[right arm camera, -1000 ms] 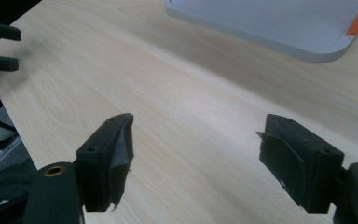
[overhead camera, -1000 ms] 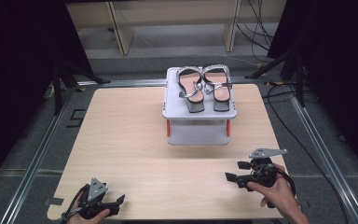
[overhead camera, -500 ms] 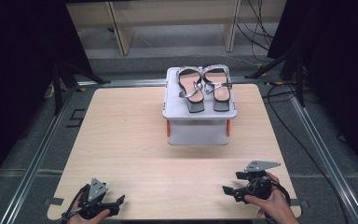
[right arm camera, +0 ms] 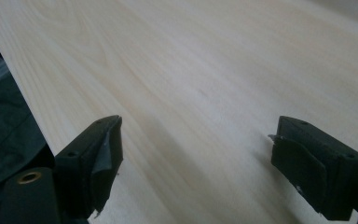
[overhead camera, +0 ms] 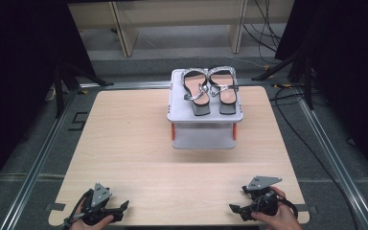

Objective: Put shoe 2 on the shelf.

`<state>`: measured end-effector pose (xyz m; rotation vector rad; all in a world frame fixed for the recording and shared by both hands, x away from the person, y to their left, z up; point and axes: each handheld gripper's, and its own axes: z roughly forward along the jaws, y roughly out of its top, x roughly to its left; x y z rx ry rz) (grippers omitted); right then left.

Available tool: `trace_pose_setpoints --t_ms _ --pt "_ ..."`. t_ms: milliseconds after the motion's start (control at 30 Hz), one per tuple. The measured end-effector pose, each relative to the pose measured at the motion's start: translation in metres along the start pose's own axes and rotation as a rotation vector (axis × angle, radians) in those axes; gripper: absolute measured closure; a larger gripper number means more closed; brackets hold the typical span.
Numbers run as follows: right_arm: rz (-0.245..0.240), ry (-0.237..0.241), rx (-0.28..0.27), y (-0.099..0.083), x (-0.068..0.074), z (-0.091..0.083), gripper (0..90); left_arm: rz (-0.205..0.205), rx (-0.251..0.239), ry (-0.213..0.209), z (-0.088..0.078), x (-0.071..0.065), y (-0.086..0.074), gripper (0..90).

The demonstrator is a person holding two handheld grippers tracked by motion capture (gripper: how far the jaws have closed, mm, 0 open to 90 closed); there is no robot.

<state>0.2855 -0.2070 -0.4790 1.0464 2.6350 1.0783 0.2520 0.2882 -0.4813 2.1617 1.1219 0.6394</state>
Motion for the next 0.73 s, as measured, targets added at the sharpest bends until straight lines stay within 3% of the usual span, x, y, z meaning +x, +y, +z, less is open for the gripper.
trace_pose_setpoints --t_ms 133,200,267,400,467,533,667,733 --pt "-0.009 -0.003 0.007 -0.0029 0.0028 -0.0005 16.7 0.005 0.0 0.0 0.0001 0.0004 0.0003 16.2" --pt "0.016 0.002 0.017 -0.0041 0.0057 -0.0024 16.7 -0.001 -0.001 -0.001 -0.0001 0.0002 0.0002 16.2" --pt "-0.031 -0.005 0.015 -0.0041 0.0037 -0.0027 16.7 0.004 -0.002 -0.001 0.0003 0.0007 0.0005 16.2" --pt "-0.053 -0.012 0.006 -0.0024 0.0062 -0.0034 16.7 -0.003 0.0 0.001 0.0001 0.0001 0.0004 16.1" --pt "-0.067 -0.012 0.001 -0.0017 0.0074 -0.0035 16.7 -0.068 -0.021 -0.013 0.0004 -0.004 -0.0003 16.1" --pt "-0.079 -0.015 -0.002 -0.0011 0.0078 -0.0036 16.7 -0.042 -0.009 0.001 0.0003 -0.0022 0.0 16.1" --pt "-0.081 -0.013 -0.005 -0.0004 0.0087 -0.004 16.7 -0.071 -0.007 -0.001 0.0002 -0.0042 -0.0005 16.1" --pt "-0.091 -0.013 -0.007 0.0 0.0086 -0.0039 16.8 -0.055 -0.006 -0.002 0.0003 -0.0031 -0.0001 16.1"
